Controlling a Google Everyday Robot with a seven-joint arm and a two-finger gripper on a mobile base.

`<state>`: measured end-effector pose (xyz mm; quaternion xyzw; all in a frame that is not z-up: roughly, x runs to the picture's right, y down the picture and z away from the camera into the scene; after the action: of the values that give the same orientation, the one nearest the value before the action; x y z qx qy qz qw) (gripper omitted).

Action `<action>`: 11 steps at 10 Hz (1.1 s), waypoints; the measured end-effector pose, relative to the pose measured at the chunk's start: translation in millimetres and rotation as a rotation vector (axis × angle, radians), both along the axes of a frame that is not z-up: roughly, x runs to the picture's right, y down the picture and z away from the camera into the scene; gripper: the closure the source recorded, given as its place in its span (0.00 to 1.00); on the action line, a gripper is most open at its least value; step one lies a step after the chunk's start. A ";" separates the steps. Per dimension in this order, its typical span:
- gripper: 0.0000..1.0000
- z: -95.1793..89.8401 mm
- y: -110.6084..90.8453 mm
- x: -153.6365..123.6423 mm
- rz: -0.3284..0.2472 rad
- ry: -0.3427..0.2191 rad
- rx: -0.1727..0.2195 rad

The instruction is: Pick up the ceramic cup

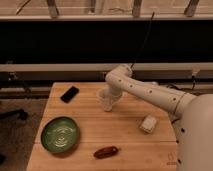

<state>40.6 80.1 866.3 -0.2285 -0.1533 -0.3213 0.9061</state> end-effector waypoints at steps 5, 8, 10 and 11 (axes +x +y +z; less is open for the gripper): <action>1.00 -5.3 -1.6 -2.2 -0.009 -0.011 0.006; 1.00 -10.6 -6.0 -5.3 -0.019 -0.020 0.010; 1.00 -15.4 -11.6 -1.9 -0.025 -0.019 0.011; 1.00 -16.7 -12.3 -2.3 -0.028 -0.021 0.011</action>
<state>38.3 67.9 849.6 -0.2224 -0.1579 -0.3370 0.9012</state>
